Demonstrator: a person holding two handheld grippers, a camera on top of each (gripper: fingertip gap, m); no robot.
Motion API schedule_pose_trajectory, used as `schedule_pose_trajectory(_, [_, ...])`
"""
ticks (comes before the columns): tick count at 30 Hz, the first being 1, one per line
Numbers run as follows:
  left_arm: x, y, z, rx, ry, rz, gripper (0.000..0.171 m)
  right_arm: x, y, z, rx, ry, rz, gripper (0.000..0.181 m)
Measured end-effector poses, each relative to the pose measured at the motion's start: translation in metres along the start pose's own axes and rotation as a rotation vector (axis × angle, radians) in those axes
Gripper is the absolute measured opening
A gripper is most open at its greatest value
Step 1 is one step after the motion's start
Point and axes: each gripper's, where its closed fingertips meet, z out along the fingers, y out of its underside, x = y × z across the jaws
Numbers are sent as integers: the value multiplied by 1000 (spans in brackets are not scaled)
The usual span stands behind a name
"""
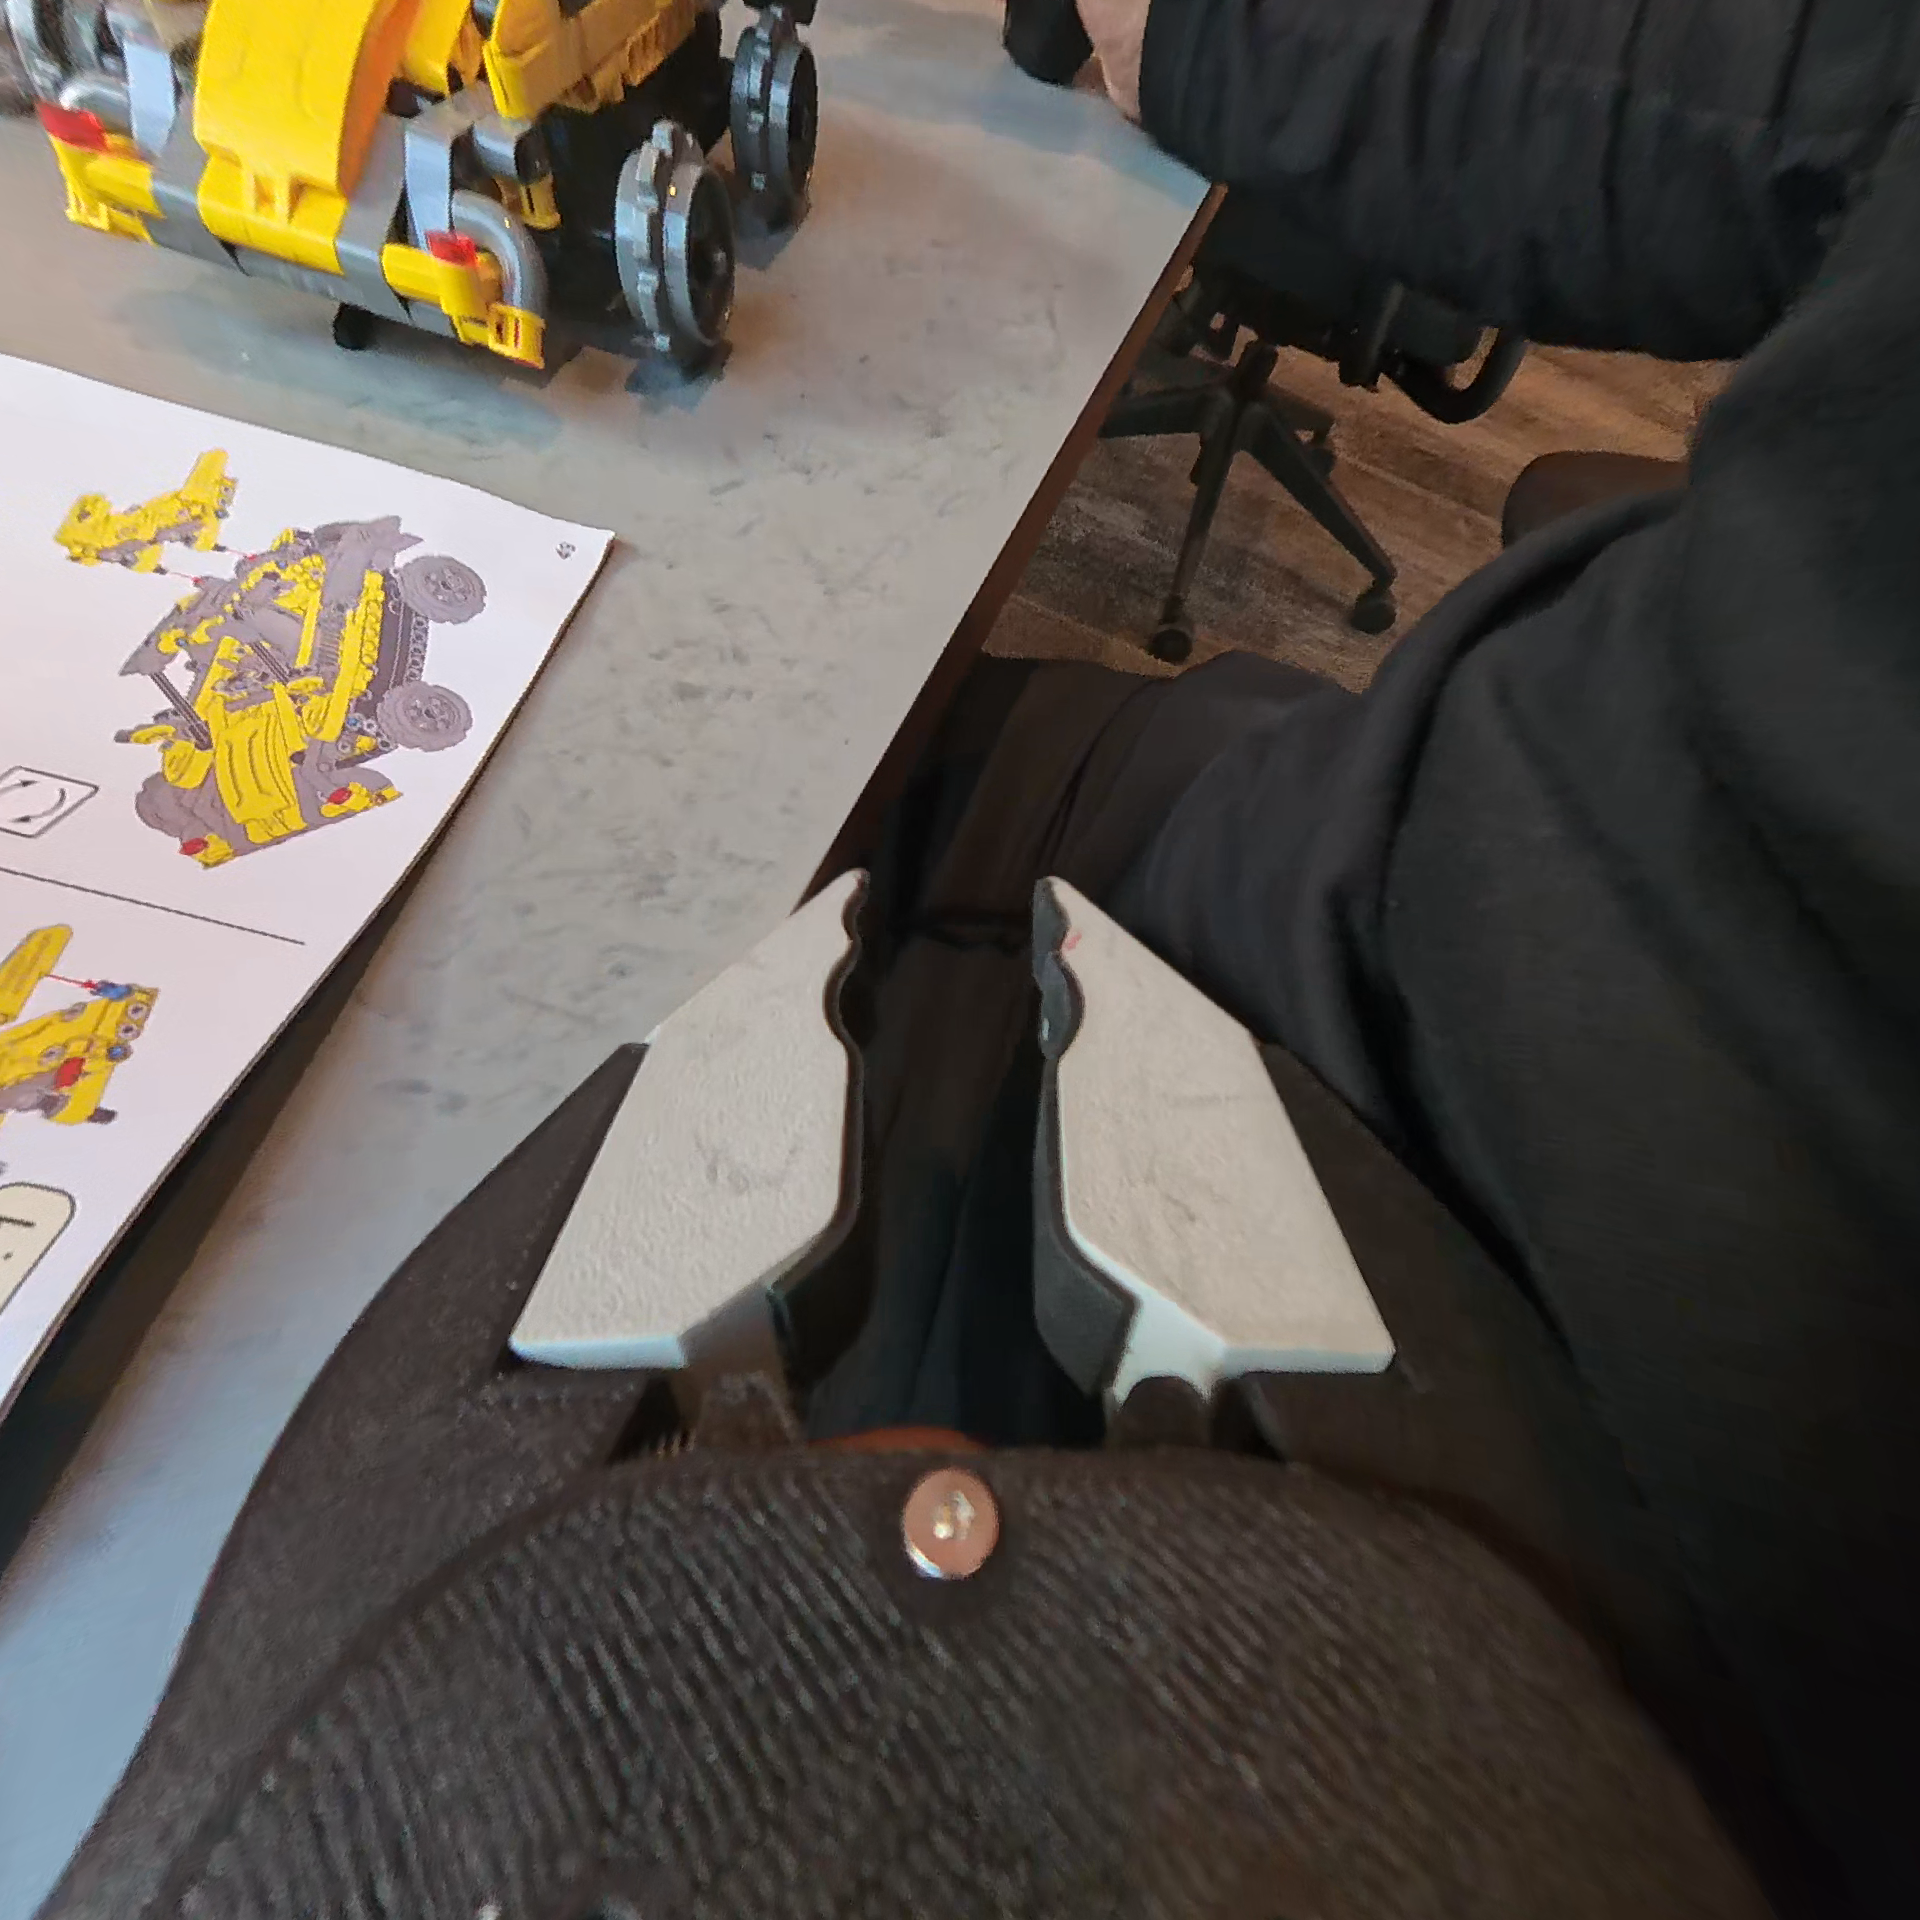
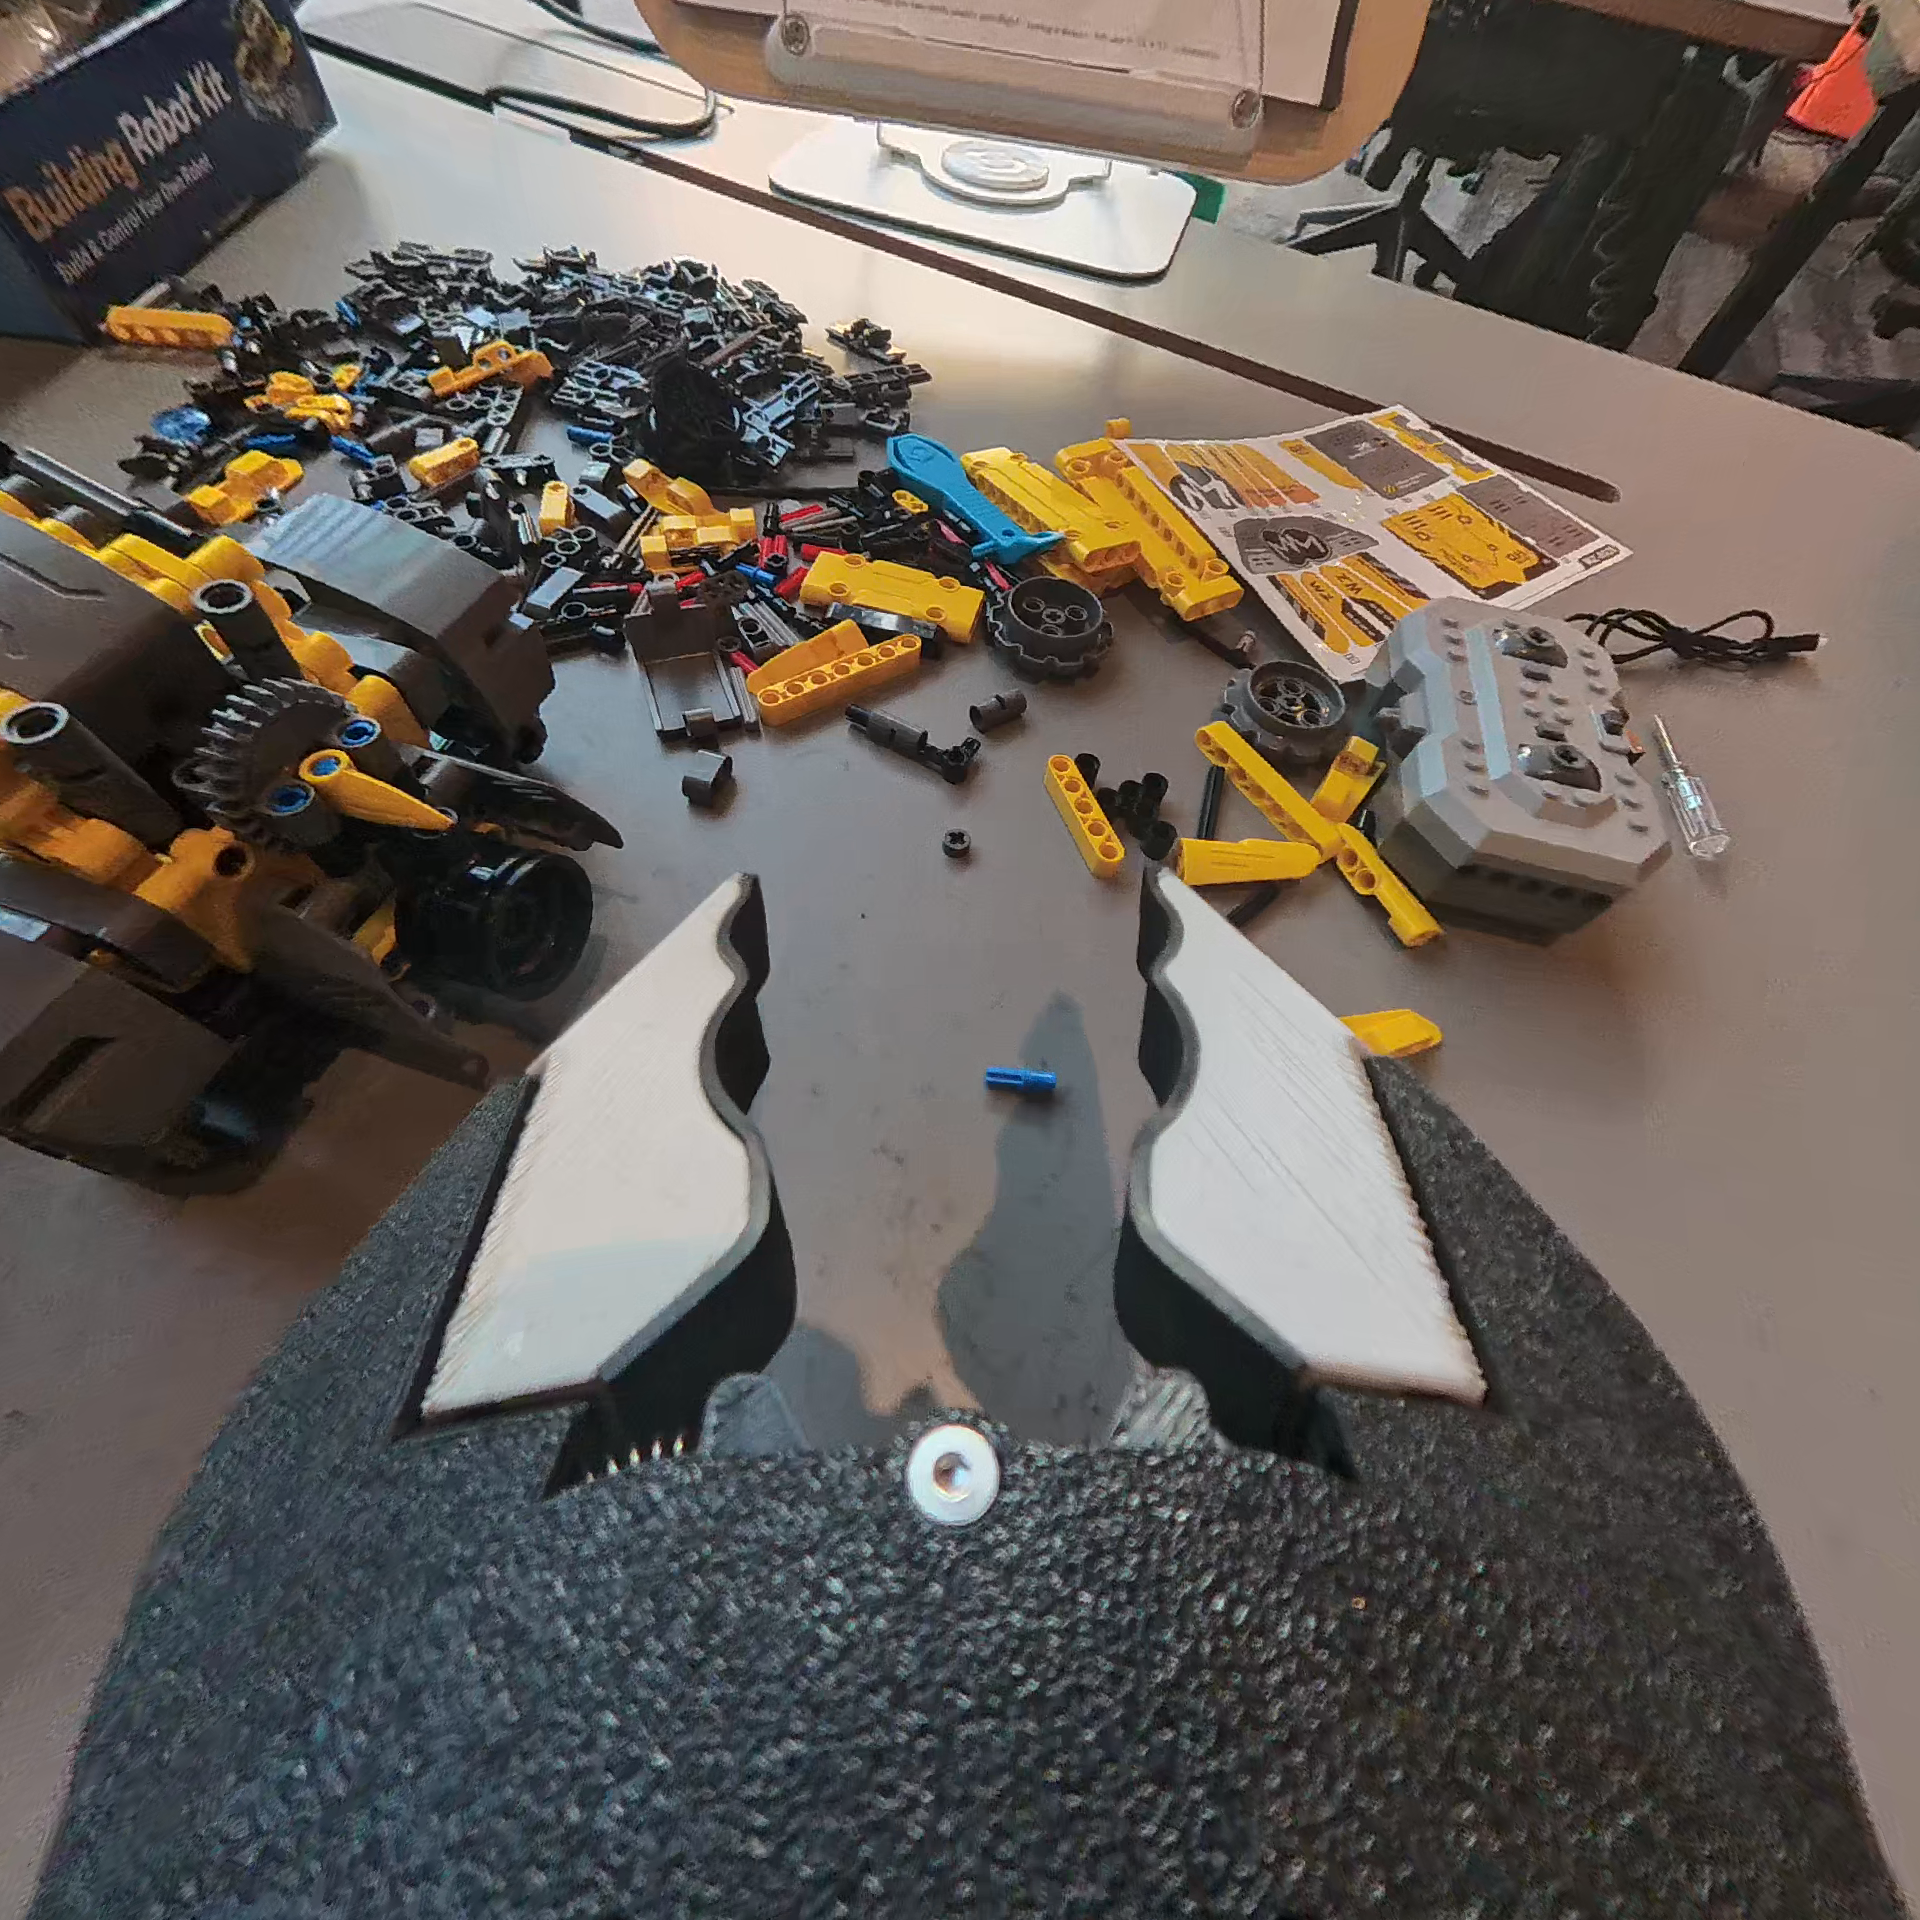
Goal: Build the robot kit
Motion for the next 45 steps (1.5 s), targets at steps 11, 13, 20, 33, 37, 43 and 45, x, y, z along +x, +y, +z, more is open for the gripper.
schedule_pose_trajectory(11, [10, -58, -18, 218, 75, -103, 45, -12, -15, -10, 102, -17, -87, 51])
schedule_pose_trajectory(13, [-2, -80, -23, 240, 42, -100, 45, -20, -18, -12, 128, -45, -110, 45])
schedule_pose_trajectory(20, [-103, -169, -7, 137, -170, 42, 32, -30, -19, -14, 140, -42, -207, 38])
schedule_pose_trajectory(33, [-226, -198, 125, -214, -97, 217, 23, -34, -23, -19, 186, -48, -241, 30])
schedule_pose_trajectory(37, [-229, -195, 146, -334, -2, 269, 17, -33, -24, -19, 195, -49, -230, 30])
schedule_pose_trajectory(43, [-235, -206, 147, -460, 36, 305, 21, -26, -26, -19, 201, -43, -190, 30])
schedule_pose_trajectory(45, [-235, -213, 141, -450, 22, 305, 23, -24, -27, -20, 208, -42, -175, 31])
